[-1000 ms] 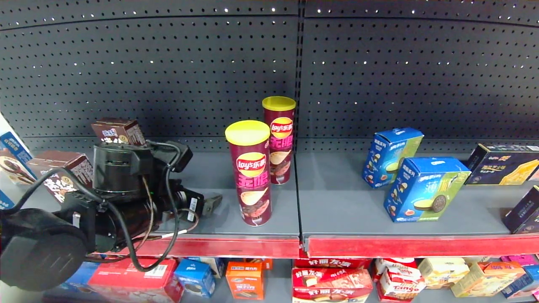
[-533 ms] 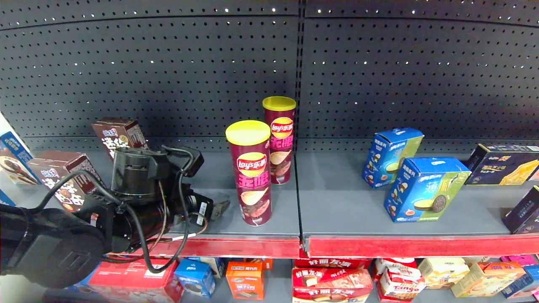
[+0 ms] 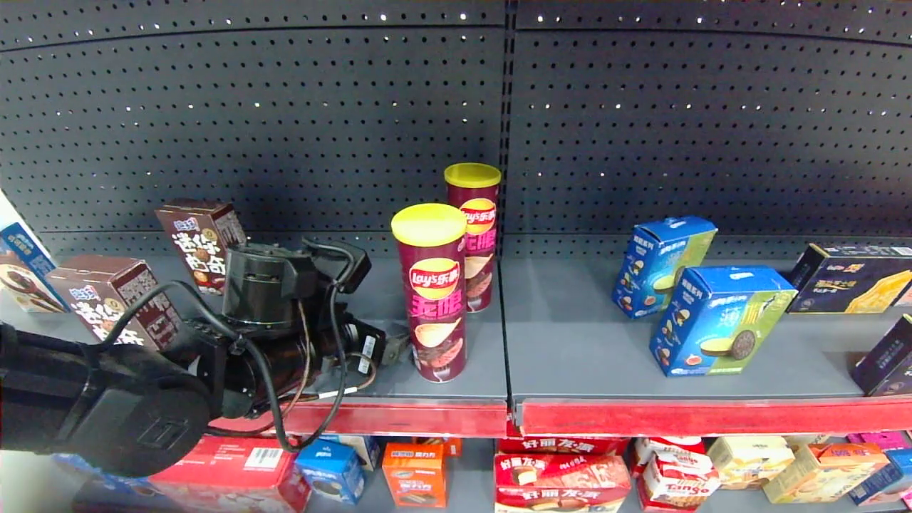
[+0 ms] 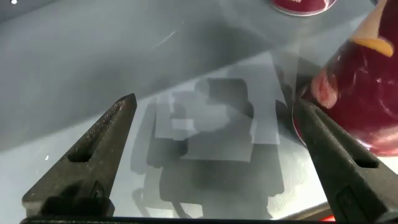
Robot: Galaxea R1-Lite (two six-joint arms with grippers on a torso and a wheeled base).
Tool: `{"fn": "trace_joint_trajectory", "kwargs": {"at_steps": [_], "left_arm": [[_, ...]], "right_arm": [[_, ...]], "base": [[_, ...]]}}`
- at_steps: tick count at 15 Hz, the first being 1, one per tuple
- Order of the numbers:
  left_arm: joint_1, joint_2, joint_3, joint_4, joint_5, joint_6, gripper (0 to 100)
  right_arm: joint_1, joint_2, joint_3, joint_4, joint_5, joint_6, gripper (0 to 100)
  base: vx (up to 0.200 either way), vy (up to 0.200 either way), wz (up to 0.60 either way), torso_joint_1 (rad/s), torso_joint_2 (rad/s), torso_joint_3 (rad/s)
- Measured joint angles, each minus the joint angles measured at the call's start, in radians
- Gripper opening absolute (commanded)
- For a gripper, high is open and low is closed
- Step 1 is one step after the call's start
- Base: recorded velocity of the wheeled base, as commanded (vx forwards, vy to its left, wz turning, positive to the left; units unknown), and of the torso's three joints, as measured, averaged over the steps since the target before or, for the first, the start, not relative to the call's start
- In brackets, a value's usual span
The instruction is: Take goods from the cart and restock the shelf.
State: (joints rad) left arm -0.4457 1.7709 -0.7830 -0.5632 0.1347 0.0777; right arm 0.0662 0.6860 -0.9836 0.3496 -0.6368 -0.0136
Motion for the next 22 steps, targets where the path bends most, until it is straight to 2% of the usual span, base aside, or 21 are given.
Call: {"fn": "trace_joint_trajectory", "kwargs": {"at_steps": [22], "left_arm": [[-0.045,0.076,-0.083,0.001,0.02,-0.002,100]], "right_arm": [[0.0,0.005,0.038,-0.01,0.005,0.0,100]], "base": [[0.0,0.0,0.0,0.0,0.0,0.0]]}}
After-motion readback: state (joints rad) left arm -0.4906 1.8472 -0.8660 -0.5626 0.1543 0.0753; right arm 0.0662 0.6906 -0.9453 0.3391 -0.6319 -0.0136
